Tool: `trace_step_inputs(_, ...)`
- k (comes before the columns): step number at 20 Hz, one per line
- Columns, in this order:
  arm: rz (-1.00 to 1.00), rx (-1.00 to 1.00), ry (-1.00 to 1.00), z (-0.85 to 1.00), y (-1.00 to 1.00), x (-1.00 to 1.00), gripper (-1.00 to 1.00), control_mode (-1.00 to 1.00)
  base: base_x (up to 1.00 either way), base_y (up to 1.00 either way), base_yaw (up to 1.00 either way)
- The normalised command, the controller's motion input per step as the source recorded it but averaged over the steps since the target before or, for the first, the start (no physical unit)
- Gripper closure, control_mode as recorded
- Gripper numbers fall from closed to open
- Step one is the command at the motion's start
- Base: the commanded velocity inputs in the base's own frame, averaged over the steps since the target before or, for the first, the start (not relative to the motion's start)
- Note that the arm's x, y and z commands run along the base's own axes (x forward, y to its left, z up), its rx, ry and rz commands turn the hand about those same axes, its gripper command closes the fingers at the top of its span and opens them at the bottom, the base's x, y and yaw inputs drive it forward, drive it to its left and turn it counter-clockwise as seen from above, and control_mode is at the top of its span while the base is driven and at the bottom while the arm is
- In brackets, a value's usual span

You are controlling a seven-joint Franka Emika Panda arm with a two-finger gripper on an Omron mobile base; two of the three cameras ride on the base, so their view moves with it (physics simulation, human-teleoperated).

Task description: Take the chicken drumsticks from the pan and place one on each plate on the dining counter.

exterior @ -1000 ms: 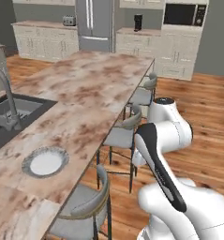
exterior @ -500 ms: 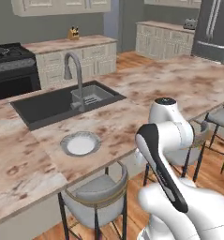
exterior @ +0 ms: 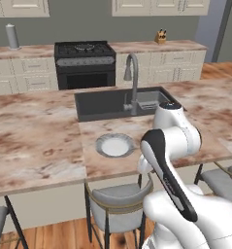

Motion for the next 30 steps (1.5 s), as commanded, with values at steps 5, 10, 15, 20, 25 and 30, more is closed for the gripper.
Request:
trace_step_inputs(5,0.0,0.0,0.0,0.0,0.0,0.0,1.0,1.0,0.04,-0.04,0.02)
trace_step_inputs(10,0.0,0.0,0.0,0.0,0.0,0.0,1.0,1.0,0.0,0.0,0.0)
trace_step_inputs(15,0.0,0.0,0.0,0.0,0.0,0.0,1.0,1.0,0.01,-0.01,0.0)
trace_step_inputs(20,-0.03,0.0,0.07,-0.1,-0.01,0.49,1.0,-1.0,0.05,-0.01,0.0)
trace_step_inputs(25,0.0,0.01,0.08,-0.11,0.0,0.91,1.0,-1.0,0.0,0.0,0.0)
trace_step_inputs(30,-0.03,0.0,0.1,-0.23,0.12,1.0,1.0,-1.0,0.0,0.0,0.0)
